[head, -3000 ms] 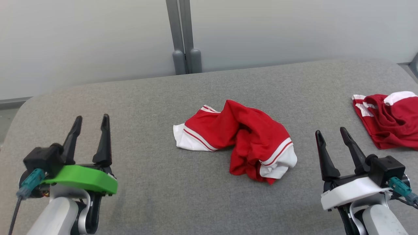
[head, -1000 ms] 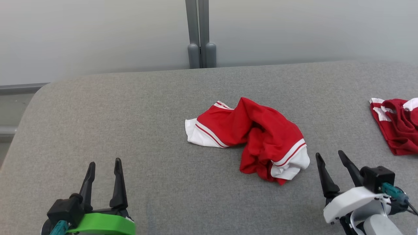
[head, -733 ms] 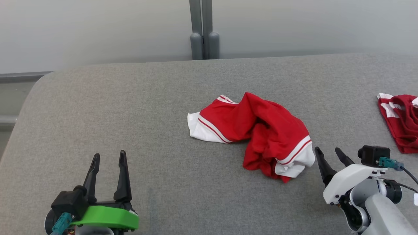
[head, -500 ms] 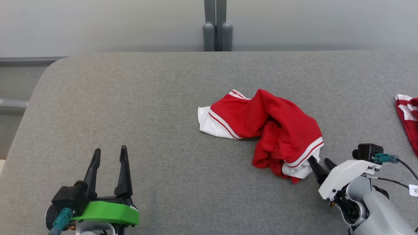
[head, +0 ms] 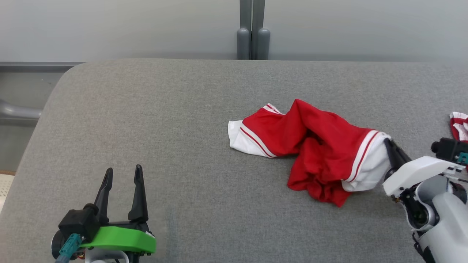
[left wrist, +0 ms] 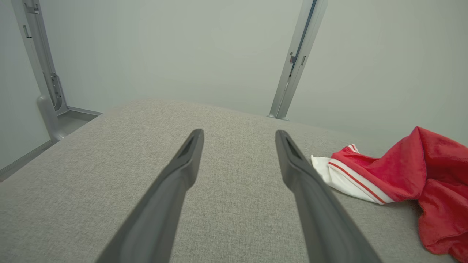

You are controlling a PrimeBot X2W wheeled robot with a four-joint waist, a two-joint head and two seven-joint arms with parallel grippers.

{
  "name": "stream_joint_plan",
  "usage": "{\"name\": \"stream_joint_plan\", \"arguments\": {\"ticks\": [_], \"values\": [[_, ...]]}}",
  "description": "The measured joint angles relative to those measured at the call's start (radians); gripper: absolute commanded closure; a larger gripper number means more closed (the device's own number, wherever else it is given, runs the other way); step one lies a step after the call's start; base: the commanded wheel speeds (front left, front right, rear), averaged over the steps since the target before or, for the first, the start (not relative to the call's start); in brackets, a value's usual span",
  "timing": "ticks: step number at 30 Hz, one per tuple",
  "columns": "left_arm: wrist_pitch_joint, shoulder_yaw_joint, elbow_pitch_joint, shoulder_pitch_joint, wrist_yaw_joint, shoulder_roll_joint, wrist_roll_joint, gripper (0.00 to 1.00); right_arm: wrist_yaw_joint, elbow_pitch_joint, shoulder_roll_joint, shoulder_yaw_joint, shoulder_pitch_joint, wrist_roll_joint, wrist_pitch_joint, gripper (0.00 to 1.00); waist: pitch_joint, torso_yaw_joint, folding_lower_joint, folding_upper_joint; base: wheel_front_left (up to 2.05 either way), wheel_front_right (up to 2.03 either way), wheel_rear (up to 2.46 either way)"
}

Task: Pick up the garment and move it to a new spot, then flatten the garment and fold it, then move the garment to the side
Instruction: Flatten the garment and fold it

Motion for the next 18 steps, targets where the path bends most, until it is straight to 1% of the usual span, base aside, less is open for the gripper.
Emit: {"name": "stream_joint_plan", "arguments": {"ticks": [3,6,8,11,14,18], "values": [[0.000,-0.002,0.001,0.002,0.000,-0.001,-0.001,0.00,0.000,-0.023,-0.040,-0.048,-0.010,0.001,-0.017,1.00,-0.005,-0.019,0.0000,0.0000,0.00,0.00,0.00],[0.000,-0.006,-0.003,0.002,-0.001,-0.002,-0.003,0.00,0.000,-0.021,-0.073,-0.097,-0.014,-0.017,-0.020,1.00,0.001,-0.033,0.0000,0.0000,0.00,0.00,0.00],[0.000,-0.010,-0.007,-0.002,-0.001,-0.003,-0.003,0.00,0.000,-0.015,-0.084,-0.128,-0.032,-0.023,-0.020,1.00,0.015,-0.039,0.0000,0.0000,0.00,0.00,0.00],[0.000,-0.017,-0.010,-0.021,-0.001,-0.003,-0.003,0.00,0.000,0.008,-0.103,-0.155,-0.081,-0.061,-0.029,1.00,0.045,-0.044,0.0000,0.0000,0.00,0.00,0.00],[0.000,-0.024,-0.014,-0.057,-0.005,-0.003,-0.003,0.00,0.000,0.062,-0.126,-0.174,-0.150,-0.109,-0.049,1.00,0.085,-0.045,0.0000,0.0000,0.00,0.00,0.00],[0.000,-0.031,-0.011,-0.089,-0.009,-0.004,-0.001,0.00,0.000,0.186,-0.141,-0.192,-0.247,-0.180,-0.075,1.00,0.141,-0.040,0.0000,0.0000,0.00,0.00,0.00]]}}
